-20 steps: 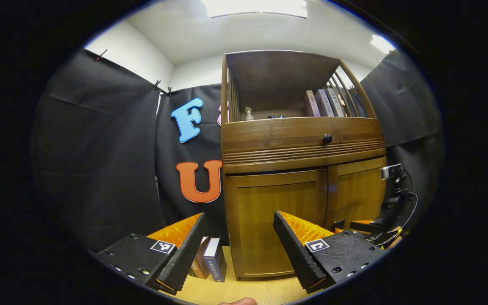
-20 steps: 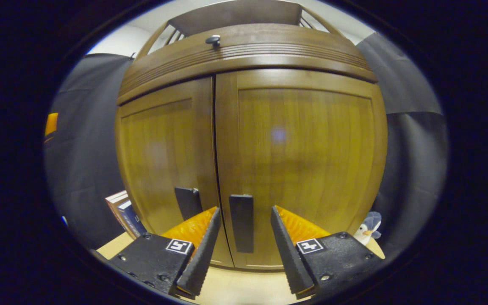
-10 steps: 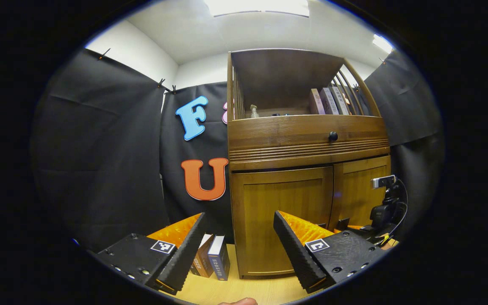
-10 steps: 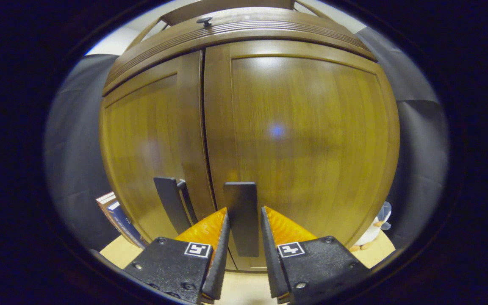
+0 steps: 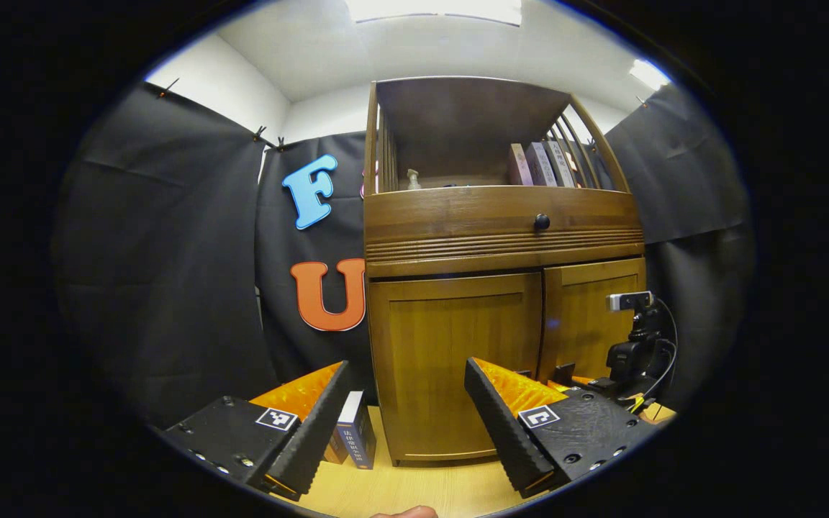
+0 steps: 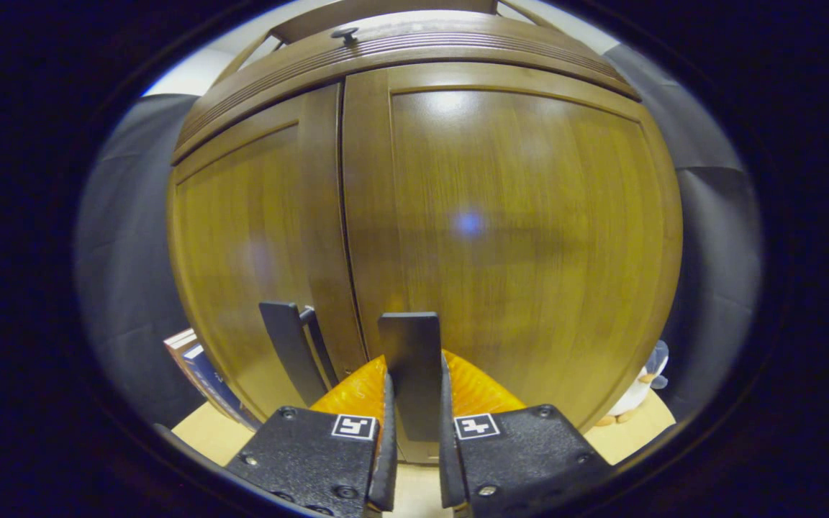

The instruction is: Open the right door of the double-door shoe cabinet with the right hand, and open the left door with the left hand.

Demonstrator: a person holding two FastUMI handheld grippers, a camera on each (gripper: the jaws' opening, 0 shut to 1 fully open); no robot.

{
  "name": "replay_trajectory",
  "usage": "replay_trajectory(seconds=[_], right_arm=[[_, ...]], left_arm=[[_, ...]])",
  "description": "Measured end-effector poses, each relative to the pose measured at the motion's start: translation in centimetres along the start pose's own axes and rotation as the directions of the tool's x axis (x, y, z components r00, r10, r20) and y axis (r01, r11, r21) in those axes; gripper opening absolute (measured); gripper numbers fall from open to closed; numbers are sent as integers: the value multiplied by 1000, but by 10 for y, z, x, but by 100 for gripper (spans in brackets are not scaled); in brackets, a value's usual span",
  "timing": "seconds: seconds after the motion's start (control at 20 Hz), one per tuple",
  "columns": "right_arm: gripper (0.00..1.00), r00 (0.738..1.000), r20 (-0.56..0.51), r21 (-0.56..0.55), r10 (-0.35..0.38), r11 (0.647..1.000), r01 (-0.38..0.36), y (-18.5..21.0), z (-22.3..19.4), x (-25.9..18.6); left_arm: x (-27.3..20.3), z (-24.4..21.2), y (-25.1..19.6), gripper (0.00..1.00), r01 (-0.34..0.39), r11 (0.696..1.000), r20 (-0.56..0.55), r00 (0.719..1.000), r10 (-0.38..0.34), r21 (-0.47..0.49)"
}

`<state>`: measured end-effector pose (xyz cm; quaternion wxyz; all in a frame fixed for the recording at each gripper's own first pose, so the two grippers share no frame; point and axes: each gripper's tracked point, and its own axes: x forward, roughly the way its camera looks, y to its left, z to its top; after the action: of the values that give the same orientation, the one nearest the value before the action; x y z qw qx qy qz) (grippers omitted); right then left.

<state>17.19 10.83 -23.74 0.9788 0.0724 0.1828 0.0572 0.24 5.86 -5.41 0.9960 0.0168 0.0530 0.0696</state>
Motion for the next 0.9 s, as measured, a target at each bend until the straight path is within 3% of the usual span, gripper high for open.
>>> replay_trajectory(seconds=[0.6, 0.9], right_arm=[[25, 999, -3, -19, 53, 998, -53, -15, -14, -77], [25, 999, 7, -20, 40, 999, -39, -32, -21, -114]], left_arm=[[-5, -3, -31, 95, 61, 998, -10, 998, -61, -5], [-8, -9, -51, 95, 86, 996, -33, 996, -86, 7]])
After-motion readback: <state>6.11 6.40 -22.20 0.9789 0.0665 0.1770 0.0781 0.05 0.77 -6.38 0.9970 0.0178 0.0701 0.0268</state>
